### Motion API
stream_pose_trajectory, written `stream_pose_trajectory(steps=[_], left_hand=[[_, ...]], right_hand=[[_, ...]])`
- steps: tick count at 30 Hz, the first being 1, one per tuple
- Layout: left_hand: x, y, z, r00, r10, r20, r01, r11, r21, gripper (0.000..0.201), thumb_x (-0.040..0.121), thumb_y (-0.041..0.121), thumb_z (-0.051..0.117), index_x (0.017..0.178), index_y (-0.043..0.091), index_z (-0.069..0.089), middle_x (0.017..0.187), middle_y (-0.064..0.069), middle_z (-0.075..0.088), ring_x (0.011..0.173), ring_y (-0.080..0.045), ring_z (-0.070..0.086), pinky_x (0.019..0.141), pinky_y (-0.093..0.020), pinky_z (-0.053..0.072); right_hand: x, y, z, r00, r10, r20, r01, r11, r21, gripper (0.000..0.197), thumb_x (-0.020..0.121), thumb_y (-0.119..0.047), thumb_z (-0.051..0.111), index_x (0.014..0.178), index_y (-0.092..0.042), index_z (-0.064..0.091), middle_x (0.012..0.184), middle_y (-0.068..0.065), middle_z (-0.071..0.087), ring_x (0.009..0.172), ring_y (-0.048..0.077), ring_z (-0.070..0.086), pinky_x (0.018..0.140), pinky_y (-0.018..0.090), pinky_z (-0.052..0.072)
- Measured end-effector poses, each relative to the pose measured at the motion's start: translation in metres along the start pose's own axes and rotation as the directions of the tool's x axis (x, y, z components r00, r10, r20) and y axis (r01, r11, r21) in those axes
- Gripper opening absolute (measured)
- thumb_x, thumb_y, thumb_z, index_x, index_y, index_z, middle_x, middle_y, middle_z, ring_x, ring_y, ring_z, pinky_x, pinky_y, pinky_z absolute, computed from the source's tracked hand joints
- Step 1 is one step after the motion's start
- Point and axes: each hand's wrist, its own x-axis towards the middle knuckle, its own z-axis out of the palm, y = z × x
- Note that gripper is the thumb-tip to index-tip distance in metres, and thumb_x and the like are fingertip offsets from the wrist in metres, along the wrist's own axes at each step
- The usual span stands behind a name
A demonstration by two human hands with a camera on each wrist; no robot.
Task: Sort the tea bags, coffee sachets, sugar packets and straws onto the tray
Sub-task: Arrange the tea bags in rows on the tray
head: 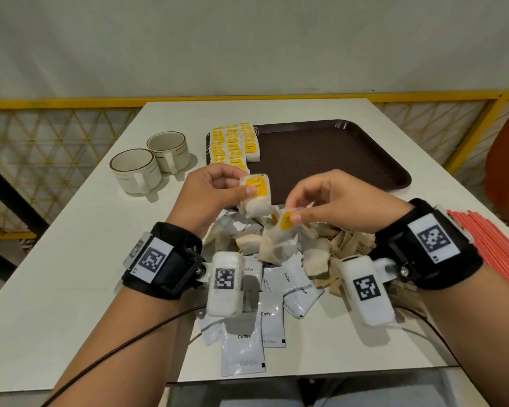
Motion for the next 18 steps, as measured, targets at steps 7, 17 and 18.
stream_pose_trajectory(steps=[7,17,18], left_hand=[[-0.003,0.003,0.004,0.996,0.037,0.075,-0.042,0.997,0.062,0.019,0.072,0.001,0.075,0.084,0.013,0.067,0.070,-0.006,0.069,0.061,-0.016,0.061,0.060,-0.026,0.050],[-0.009,0.011,0.008,0.988,0.045,0.148,-0.038,0.998,-0.054,0.021,0.067,0.017,0.071,0.087,0.012,0.067,0.071,0.003,0.071,0.062,-0.006,0.064,0.056,-0.017,0.049],[-0.009,0.010,0.008,0.986,0.053,0.156,-0.050,0.998,-0.027,0.021,0.067,0.014,0.073,0.087,0.013,0.067,0.072,0.004,0.071,0.064,-0.006,0.064,0.057,-0.016,0.049]], right_hand=[[0.017,-0.015,0.011,0.986,-0.046,-0.158,0.078,0.975,0.209,0.043,0.069,0.001,0.079,0.109,-0.008,0.066,0.083,0.004,0.065,0.070,0.013,0.063,0.078,0.030,0.057],[0.027,-0.008,0.014,0.966,0.006,-0.258,0.057,0.970,0.235,0.041,0.073,0.000,0.077,0.110,-0.013,0.065,0.092,0.023,0.069,0.082,0.025,0.066,0.083,0.039,0.056],[0.027,-0.007,0.015,0.967,0.008,-0.254,0.055,0.969,0.241,0.041,0.073,0.000,0.077,0.110,-0.012,0.065,0.090,0.021,0.069,0.081,0.024,0.066,0.083,0.038,0.056]])
